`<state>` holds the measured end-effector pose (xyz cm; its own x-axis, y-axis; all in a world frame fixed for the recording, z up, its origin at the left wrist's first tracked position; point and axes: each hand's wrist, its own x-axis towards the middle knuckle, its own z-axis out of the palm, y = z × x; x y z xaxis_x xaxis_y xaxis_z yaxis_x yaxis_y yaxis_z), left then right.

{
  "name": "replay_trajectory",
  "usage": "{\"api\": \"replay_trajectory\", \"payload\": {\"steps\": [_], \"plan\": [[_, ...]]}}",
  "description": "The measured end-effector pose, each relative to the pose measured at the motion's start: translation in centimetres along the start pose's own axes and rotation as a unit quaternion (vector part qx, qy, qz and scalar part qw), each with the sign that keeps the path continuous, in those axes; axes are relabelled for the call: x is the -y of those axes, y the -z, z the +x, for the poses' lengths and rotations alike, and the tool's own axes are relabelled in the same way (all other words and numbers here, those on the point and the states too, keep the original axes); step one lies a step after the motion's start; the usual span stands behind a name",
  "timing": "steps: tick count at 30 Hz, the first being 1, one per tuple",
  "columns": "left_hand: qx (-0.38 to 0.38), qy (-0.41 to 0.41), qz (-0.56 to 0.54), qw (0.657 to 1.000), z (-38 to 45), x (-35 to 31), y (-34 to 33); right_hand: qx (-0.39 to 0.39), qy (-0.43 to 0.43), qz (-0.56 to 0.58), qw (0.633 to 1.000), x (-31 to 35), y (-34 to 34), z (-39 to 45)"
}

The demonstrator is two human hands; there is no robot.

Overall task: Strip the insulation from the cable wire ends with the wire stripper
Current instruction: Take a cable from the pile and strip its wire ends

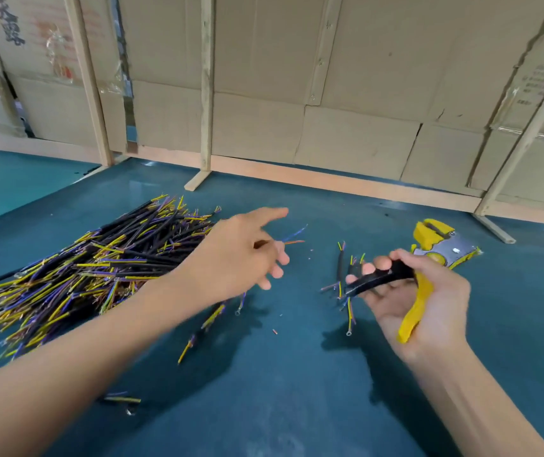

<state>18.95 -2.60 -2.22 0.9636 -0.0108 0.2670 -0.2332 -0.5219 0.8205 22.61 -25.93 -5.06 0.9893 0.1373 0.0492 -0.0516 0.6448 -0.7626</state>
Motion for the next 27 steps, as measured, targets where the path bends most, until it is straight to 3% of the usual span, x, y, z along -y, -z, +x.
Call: {"api": "replay_trajectory", "payload": {"steps": [5,8,12,16,18,21,24,27], "plan": [[0.118,0.120,-0.100,0.981,5.7,-3.6,-3.9,-0.032,0.037,0.072,0.996,1.7,2.9,1.7],[0.146,0.172,-0.026,0.974,7.5,-3.4,-7.3,-0.054,0.039,0.083,0.994,1.9,3.6,2.1],[0.075,0.138,0.054,0.986,8.9,-1.5,-10.2,-0.056,0.028,0.076,0.995,1.7,3.9,2.2],[-0.014,0.092,0.095,0.991,8.8,-0.7,-7.6,-0.041,0.017,0.064,0.997,1.3,3.8,2.1],[0.003,0.066,0.226,0.972,8.4,-0.1,-4.9,-0.035,0.010,0.042,0.998,1.1,3.5,2.2],[0.128,0.124,0.393,0.902,7.4,0.9,-0.8,-0.042,0.003,0.017,0.999,0.7,3.4,2.3],[0.201,0.161,0.440,0.860,5.8,2.1,0.9,-0.052,0.001,0.011,0.999,0.7,3.5,2.3],[0.199,0.133,0.440,0.866,4.5,3.1,0.8,-0.066,-0.006,0.005,0.998,0.6,3.6,2.2]]}}
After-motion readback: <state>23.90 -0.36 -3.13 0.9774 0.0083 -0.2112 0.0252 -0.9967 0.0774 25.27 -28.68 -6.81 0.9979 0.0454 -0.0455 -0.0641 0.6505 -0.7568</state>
